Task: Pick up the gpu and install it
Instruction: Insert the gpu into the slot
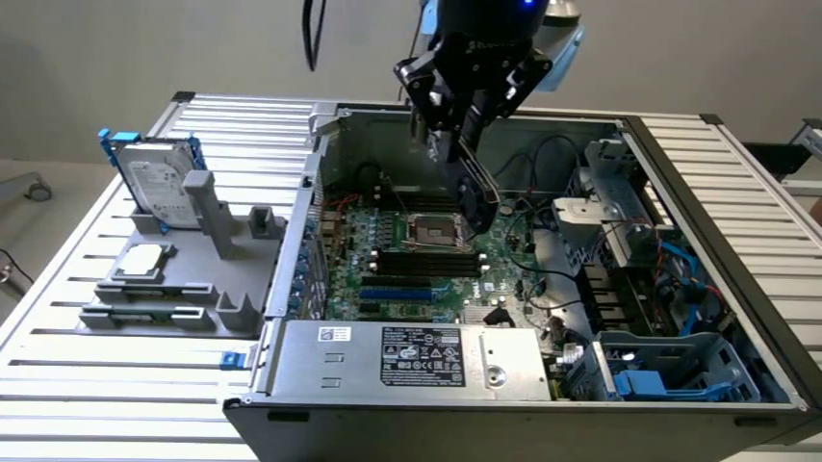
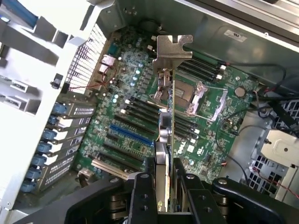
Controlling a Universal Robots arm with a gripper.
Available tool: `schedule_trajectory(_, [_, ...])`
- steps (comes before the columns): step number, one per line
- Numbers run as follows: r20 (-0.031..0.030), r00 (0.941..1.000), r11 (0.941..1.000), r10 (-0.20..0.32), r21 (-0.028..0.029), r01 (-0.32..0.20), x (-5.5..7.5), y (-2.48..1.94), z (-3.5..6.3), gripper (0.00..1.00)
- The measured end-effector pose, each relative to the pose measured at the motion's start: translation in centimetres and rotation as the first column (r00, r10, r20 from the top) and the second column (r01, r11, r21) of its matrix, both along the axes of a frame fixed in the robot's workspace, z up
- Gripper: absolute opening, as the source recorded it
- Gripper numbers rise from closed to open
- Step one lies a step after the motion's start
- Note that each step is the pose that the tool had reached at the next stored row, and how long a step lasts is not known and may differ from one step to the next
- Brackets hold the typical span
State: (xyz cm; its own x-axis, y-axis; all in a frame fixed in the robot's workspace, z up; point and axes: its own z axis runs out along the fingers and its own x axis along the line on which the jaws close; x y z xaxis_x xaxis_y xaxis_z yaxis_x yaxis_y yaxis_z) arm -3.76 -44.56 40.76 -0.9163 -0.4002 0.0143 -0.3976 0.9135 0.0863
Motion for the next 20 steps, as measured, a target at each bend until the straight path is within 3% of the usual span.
schedule_trajectory(5, [0.0000,0.9959,0.9959,0.090,-0.0001,-0.090,0.0,0.00,-0.30,0.26])
schedule_trajectory(10, [0.0000,0.9835,0.9835,0.181,0.0000,-0.181,0.0,0.00,-0.62,0.26])
schedule_trajectory(14, [0.0000,0.9679,0.9679,0.251,0.0000,-0.251,0.0,0.00,-0.88,0.26])
schedule_trajectory(20, [0.0000,0.9347,0.9347,0.355,0.0000,-0.355,0.0,0.00,-1.27,0.26])
